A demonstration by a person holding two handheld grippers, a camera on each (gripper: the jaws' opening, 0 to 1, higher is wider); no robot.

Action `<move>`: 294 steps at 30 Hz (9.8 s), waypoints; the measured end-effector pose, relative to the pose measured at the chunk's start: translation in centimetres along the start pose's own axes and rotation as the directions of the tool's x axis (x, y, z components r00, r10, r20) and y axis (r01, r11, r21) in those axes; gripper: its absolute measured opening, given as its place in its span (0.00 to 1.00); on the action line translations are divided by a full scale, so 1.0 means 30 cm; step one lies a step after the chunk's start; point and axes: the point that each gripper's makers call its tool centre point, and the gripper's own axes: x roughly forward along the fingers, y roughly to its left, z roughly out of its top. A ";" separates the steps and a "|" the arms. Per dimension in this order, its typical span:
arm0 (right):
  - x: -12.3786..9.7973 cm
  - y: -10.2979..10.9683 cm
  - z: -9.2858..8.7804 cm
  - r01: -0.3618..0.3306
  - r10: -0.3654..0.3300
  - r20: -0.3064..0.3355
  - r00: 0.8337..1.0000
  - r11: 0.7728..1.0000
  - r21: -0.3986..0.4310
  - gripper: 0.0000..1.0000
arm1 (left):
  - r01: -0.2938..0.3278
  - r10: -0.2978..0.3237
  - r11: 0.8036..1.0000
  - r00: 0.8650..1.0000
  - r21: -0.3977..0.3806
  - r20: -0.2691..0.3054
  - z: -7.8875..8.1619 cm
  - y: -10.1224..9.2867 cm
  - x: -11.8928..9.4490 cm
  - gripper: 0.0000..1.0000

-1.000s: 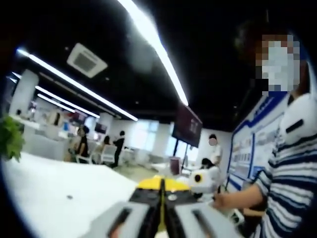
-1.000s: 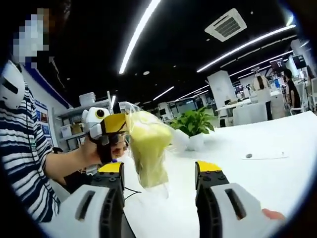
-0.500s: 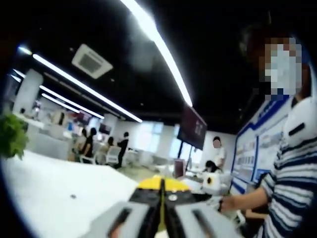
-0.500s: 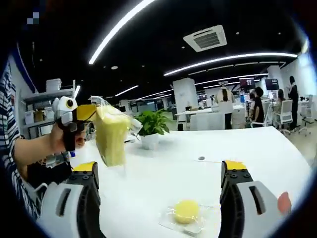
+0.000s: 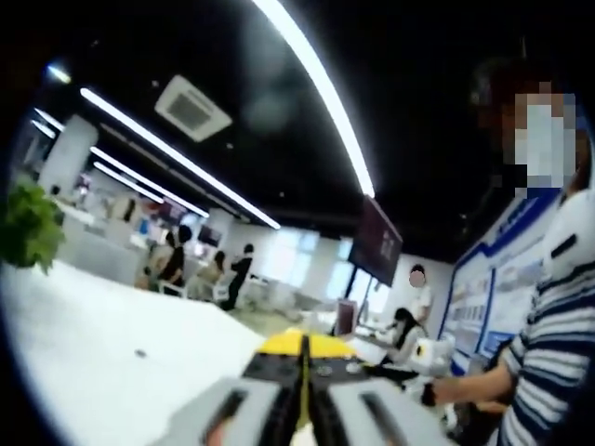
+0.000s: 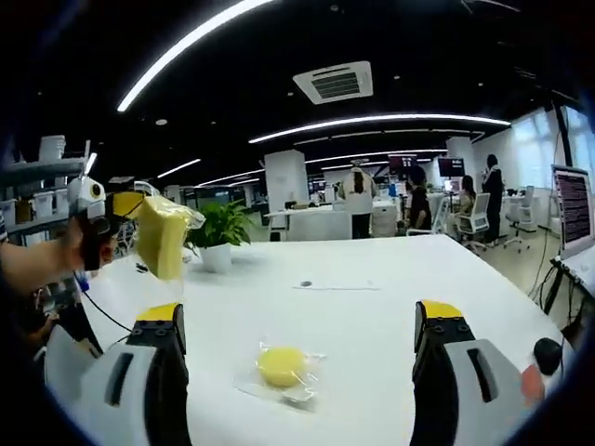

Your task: Compare the silicone blocks by pressing each to a similar depth, holding the contact briefly, and releasing to observe deformation and rebound differences across the visible hardness samples.

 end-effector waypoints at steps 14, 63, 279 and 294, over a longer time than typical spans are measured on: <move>-0.067 -0.087 -0.186 0.080 -0.082 -0.086 0.993 0.996 -0.025 0.92 | -0.046 0.045 0.996 0.999 -0.079 -0.010 -0.085 0.060 -0.006 0.00; -0.166 -0.071 -0.244 0.083 -0.078 -0.133 0.988 0.996 0.031 0.82 | -0.584 0.485 0.766 0.799 -0.269 -0.356 -0.685 0.725 -0.262 0.00; -0.283 -0.220 -0.379 0.209 -0.202 -0.252 0.946 0.978 0.001 0.60 | -0.433 0.273 0.820 0.871 -0.375 -0.409 -0.767 0.417 0.272 0.00; -0.253 -0.141 -0.402 0.124 -0.125 -0.269 0.955 0.992 -0.021 0.60 | -0.254 0.183 0.957 0.905 -0.141 -0.384 -0.635 0.254 0.214 0.00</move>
